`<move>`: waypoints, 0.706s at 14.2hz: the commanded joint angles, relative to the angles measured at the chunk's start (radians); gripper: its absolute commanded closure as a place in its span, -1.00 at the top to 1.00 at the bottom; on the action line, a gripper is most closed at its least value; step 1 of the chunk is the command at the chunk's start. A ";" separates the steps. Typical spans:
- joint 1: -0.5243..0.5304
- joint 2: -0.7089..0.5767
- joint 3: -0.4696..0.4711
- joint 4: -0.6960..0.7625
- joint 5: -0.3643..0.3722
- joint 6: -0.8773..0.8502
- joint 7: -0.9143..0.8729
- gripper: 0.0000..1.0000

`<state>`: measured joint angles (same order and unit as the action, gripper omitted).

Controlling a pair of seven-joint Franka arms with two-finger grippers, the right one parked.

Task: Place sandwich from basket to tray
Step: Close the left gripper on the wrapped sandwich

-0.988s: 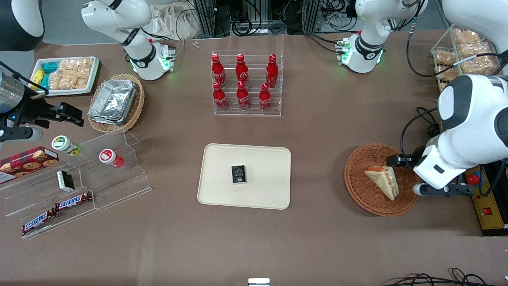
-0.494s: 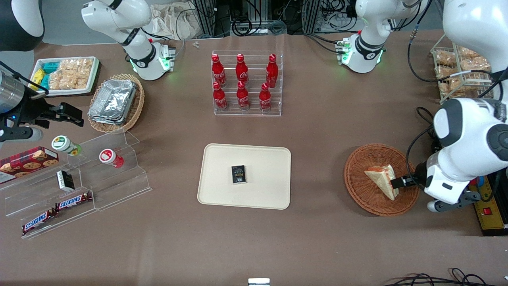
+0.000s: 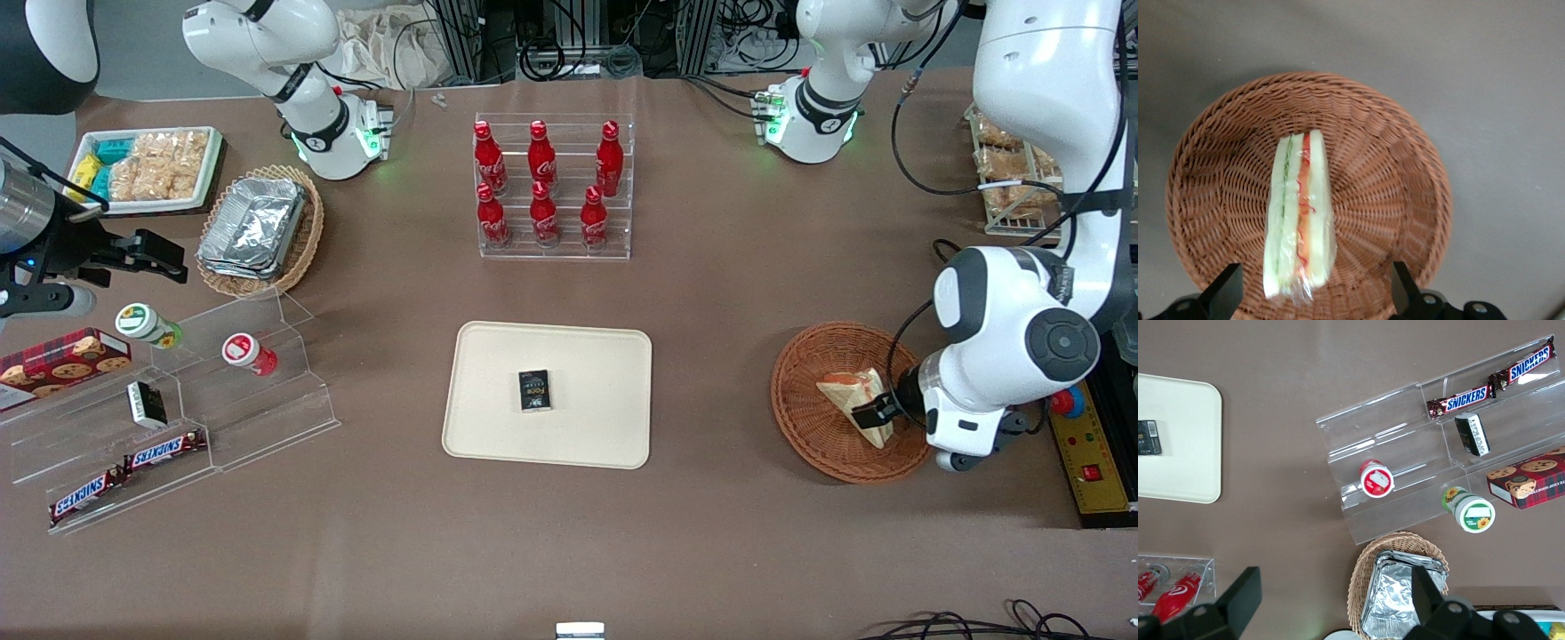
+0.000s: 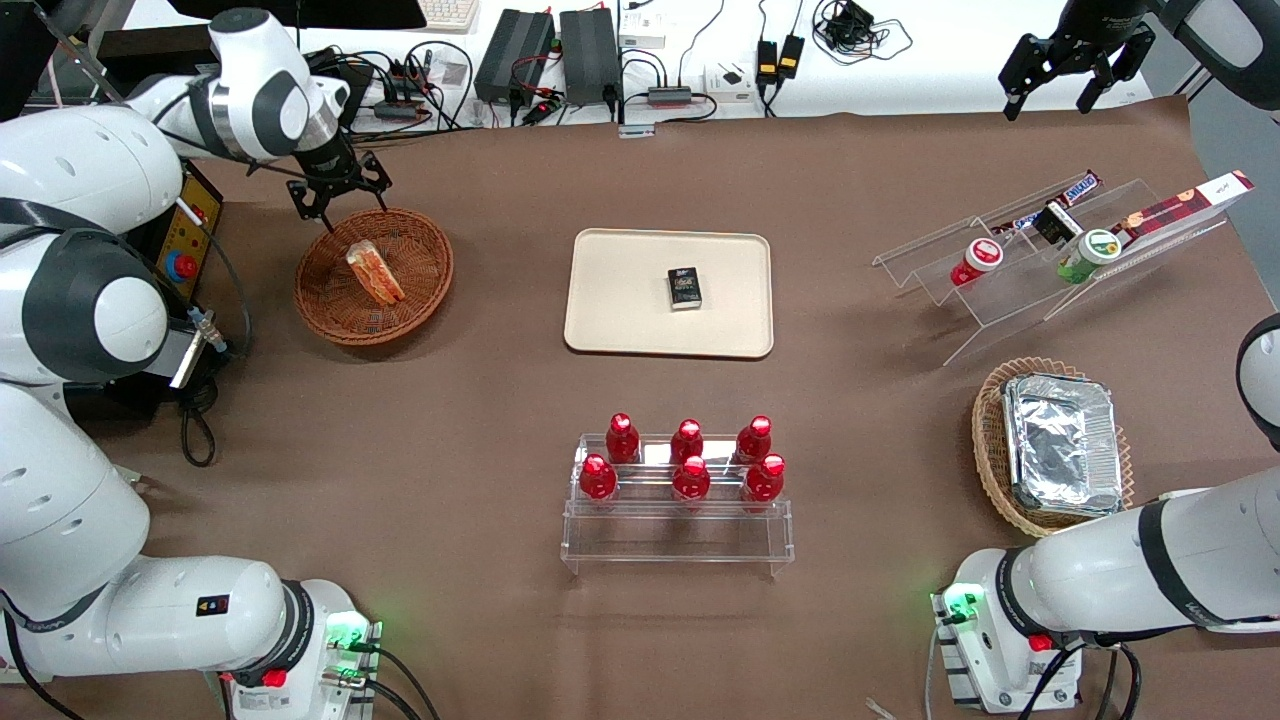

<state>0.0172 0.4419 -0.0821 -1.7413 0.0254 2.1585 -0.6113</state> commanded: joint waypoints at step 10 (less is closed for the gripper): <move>0.000 0.000 0.027 -0.221 0.013 0.277 -0.120 1.00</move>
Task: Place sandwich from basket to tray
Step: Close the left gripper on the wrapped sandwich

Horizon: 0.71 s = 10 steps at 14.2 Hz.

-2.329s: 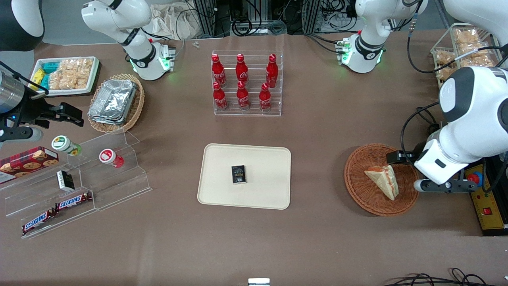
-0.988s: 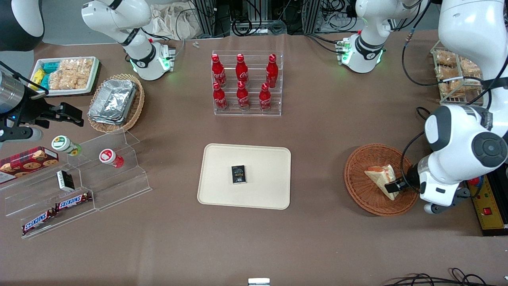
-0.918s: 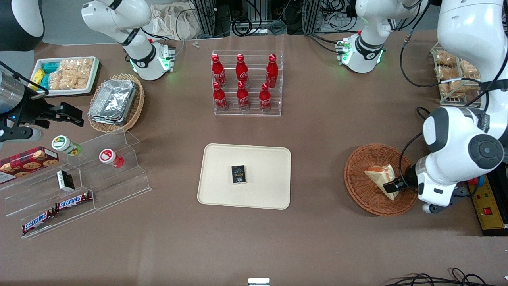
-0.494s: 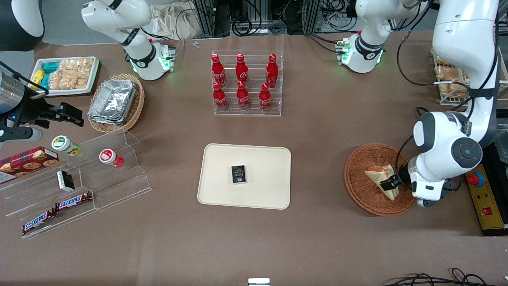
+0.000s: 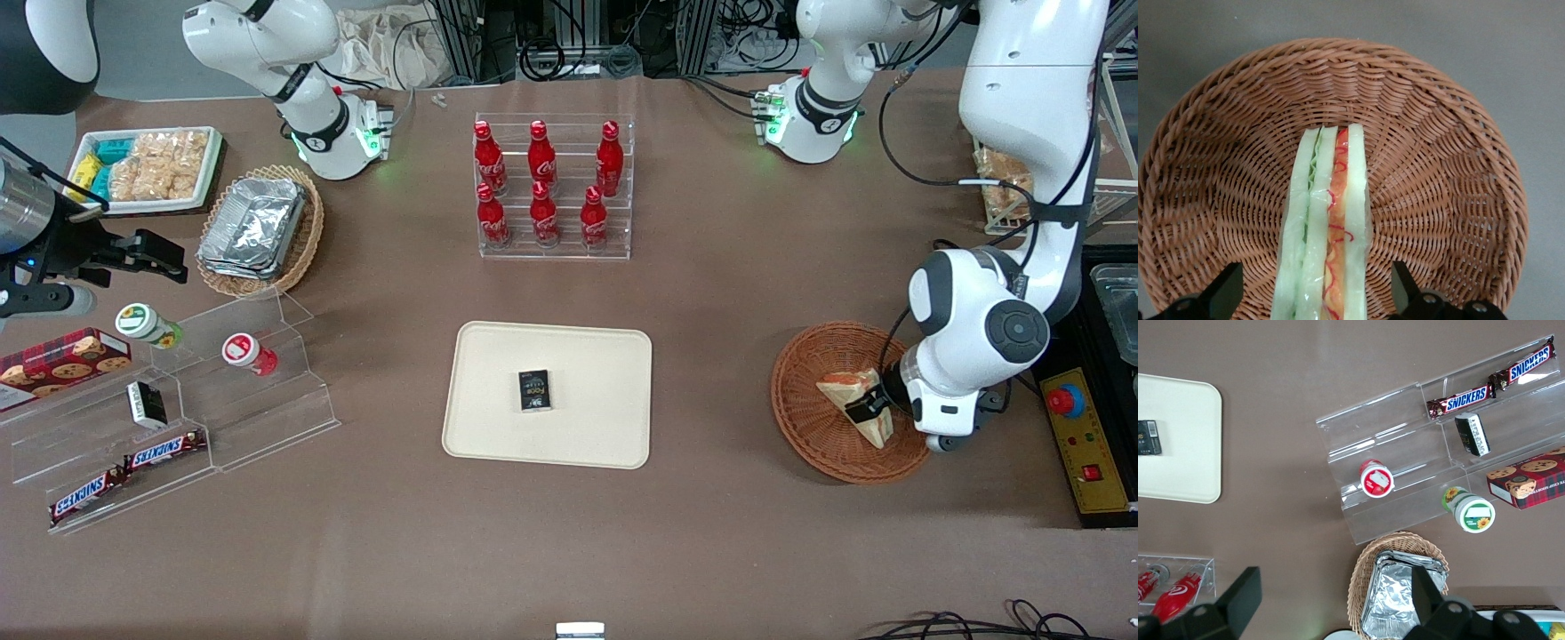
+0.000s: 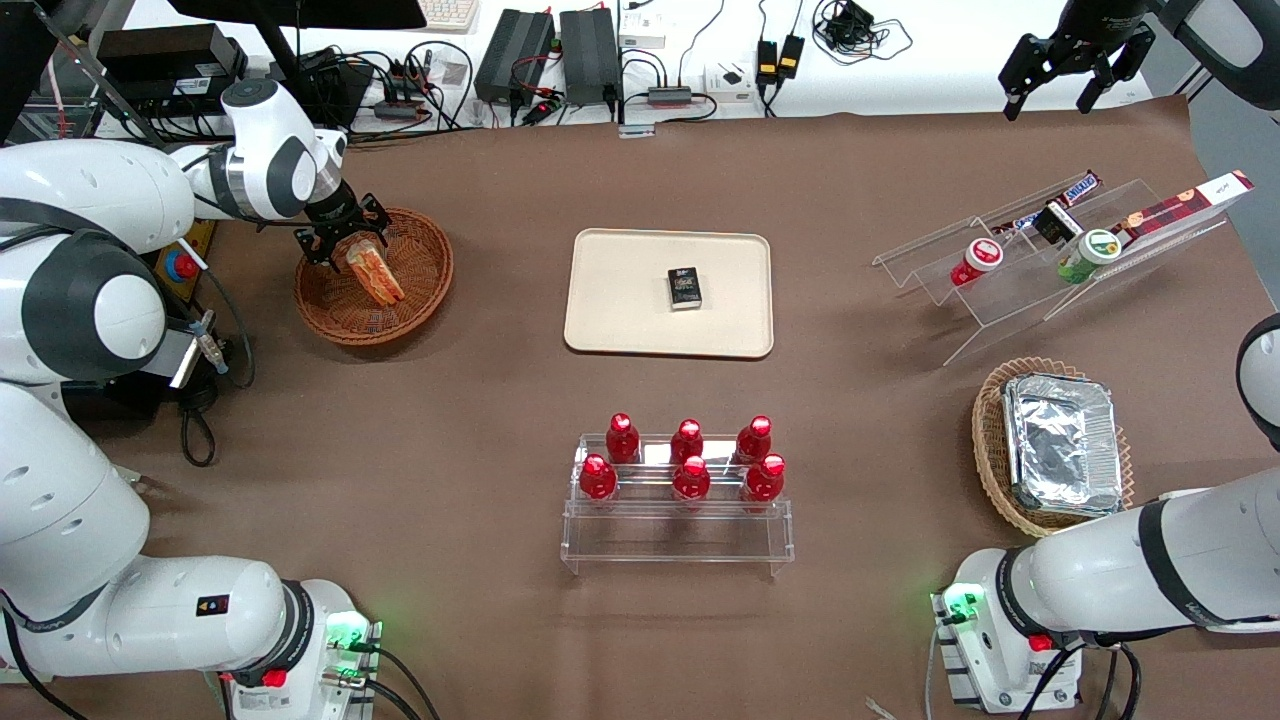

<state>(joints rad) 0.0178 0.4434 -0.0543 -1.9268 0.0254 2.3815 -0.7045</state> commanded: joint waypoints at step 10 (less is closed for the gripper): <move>-0.002 -0.074 -0.002 0.012 0.008 -0.037 0.000 -1.00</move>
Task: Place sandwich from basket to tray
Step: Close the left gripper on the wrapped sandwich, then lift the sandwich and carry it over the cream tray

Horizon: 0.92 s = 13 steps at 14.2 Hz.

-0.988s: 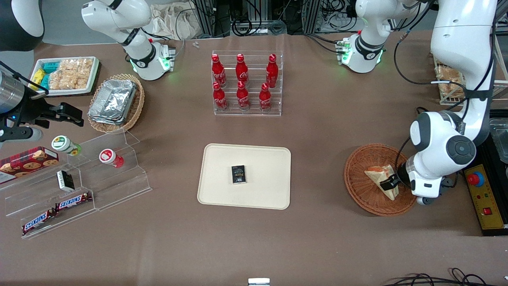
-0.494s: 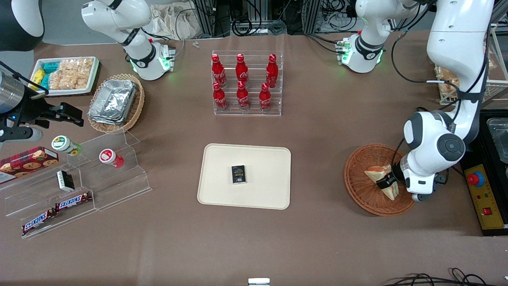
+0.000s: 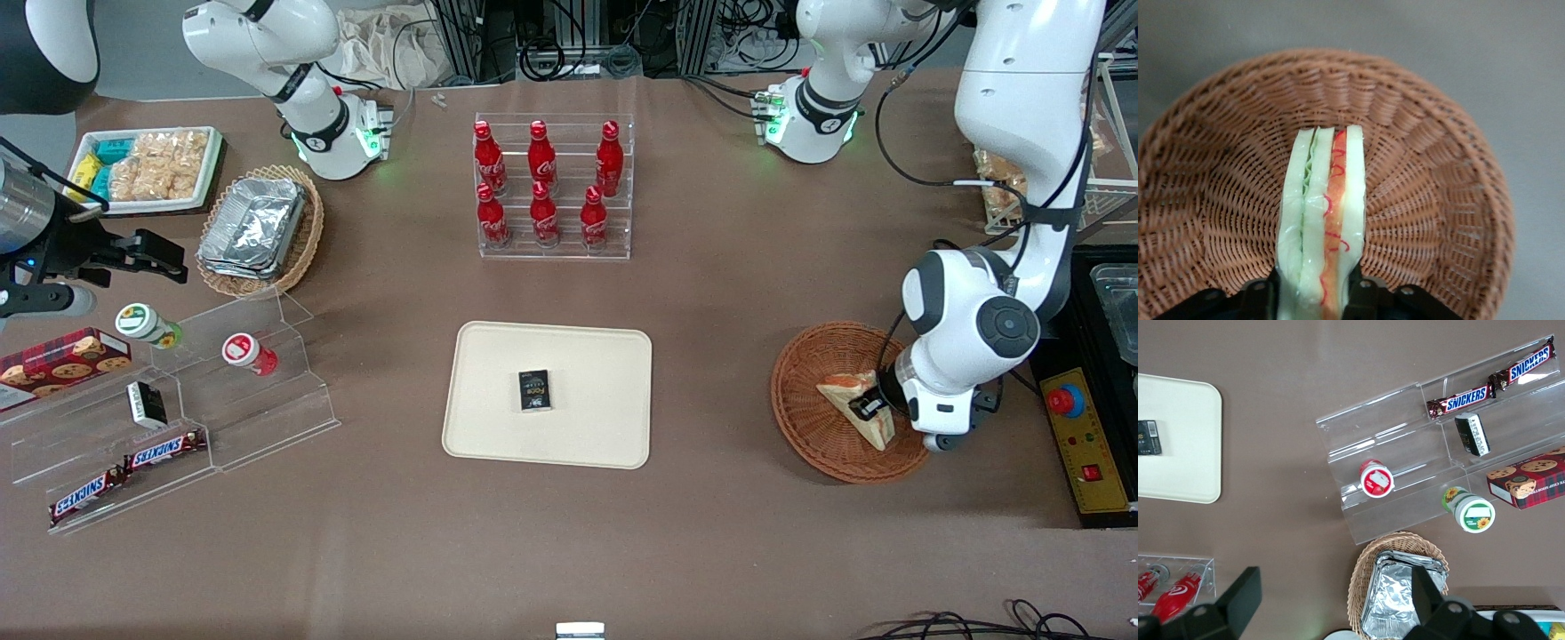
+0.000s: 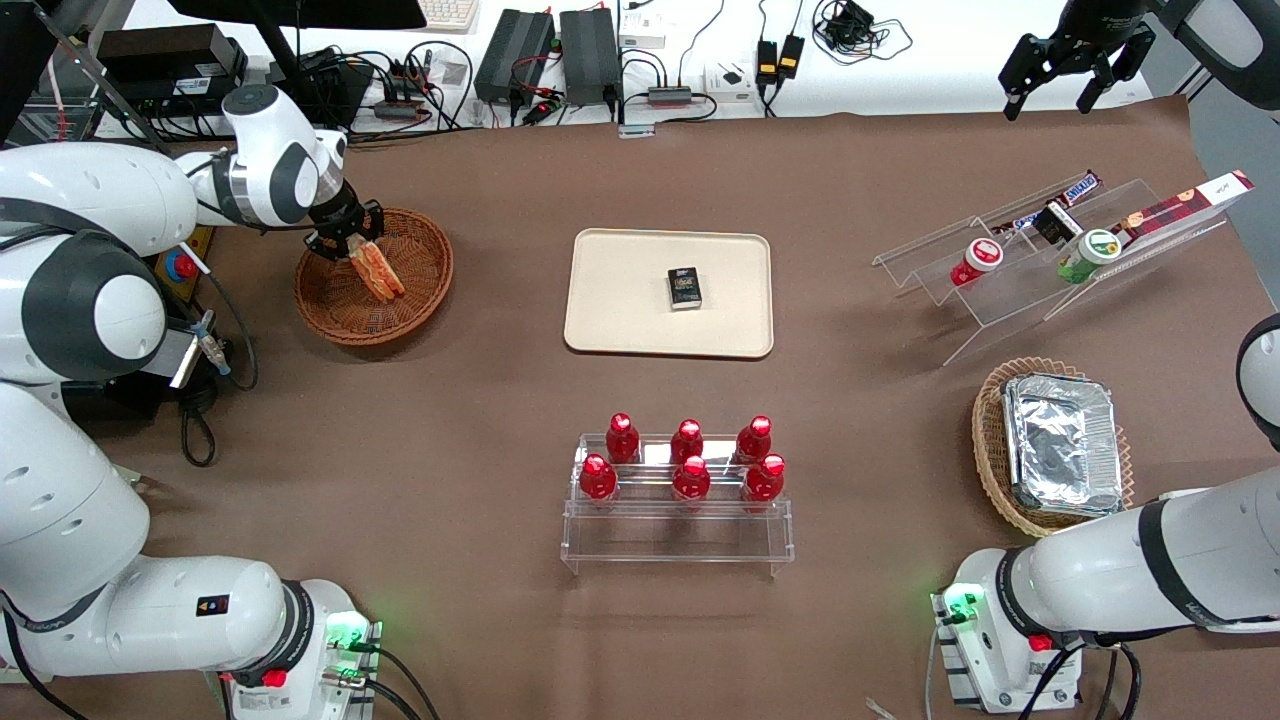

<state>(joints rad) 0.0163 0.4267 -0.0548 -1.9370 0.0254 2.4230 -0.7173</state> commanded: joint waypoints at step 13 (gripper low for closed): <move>-0.320 0.085 -0.154 0.582 0.005 -0.573 0.146 -1.00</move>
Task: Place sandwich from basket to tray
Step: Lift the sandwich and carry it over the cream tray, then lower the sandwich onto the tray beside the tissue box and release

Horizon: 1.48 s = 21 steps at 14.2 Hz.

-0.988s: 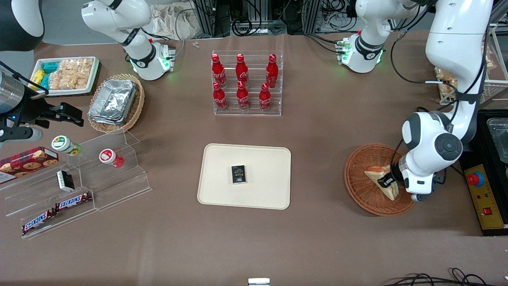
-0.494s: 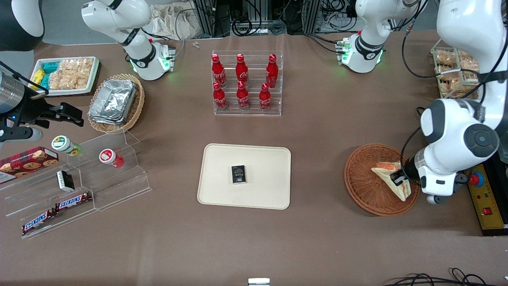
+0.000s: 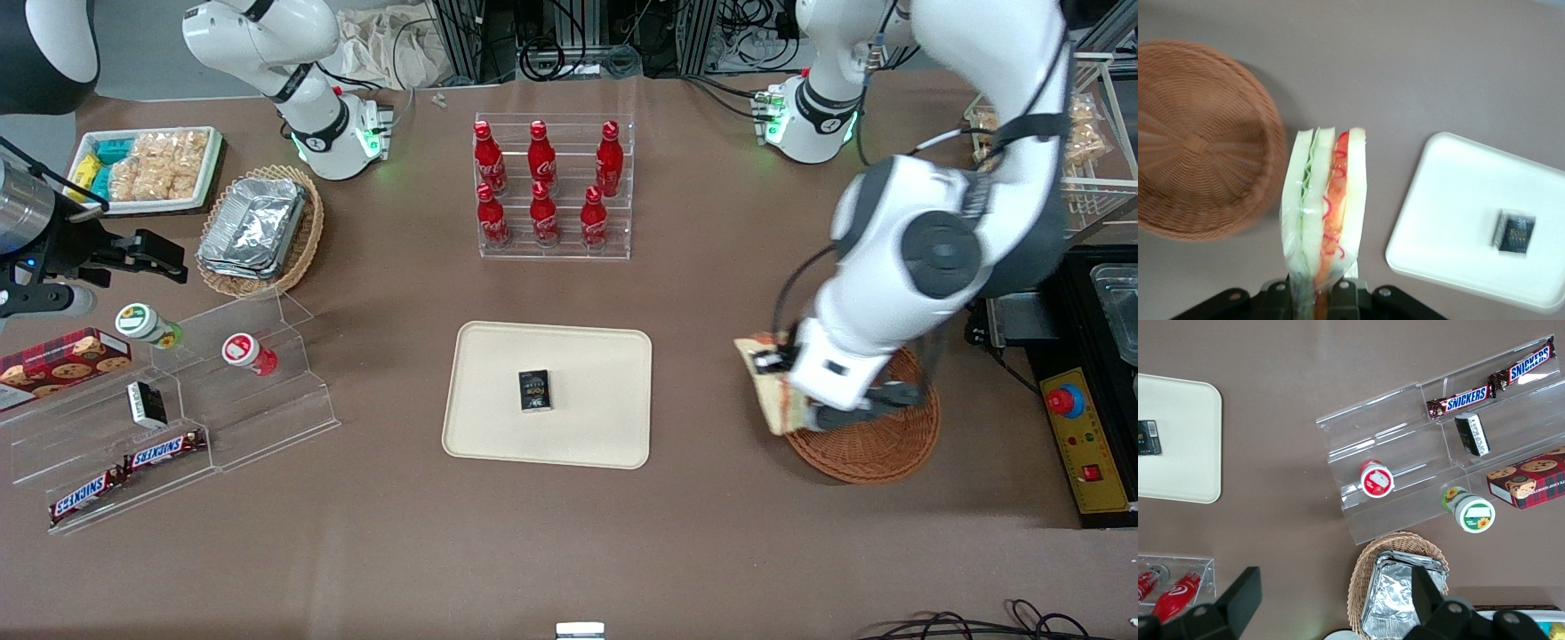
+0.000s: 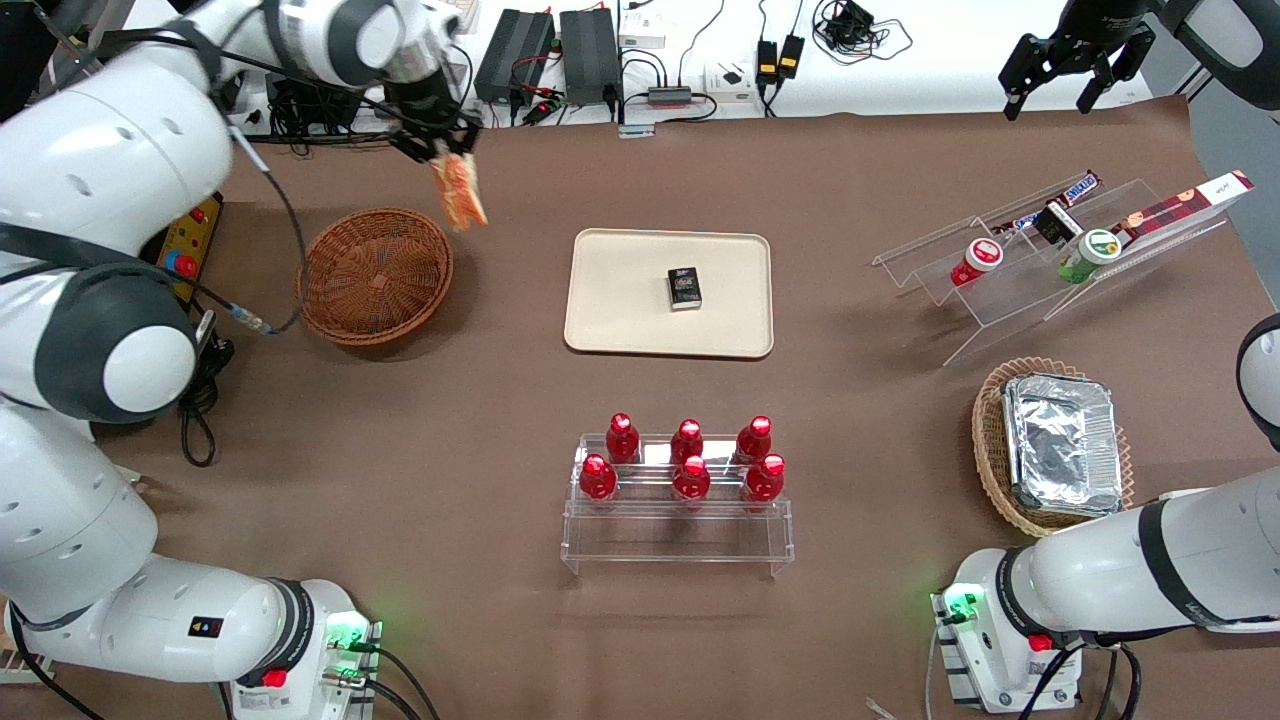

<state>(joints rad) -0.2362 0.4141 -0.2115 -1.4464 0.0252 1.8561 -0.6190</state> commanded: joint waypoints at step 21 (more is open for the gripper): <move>-0.201 0.284 0.034 0.152 0.105 0.134 0.033 1.00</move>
<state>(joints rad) -0.4695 0.7971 -0.1911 -1.2577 0.1301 2.0811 -0.5780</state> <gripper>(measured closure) 0.026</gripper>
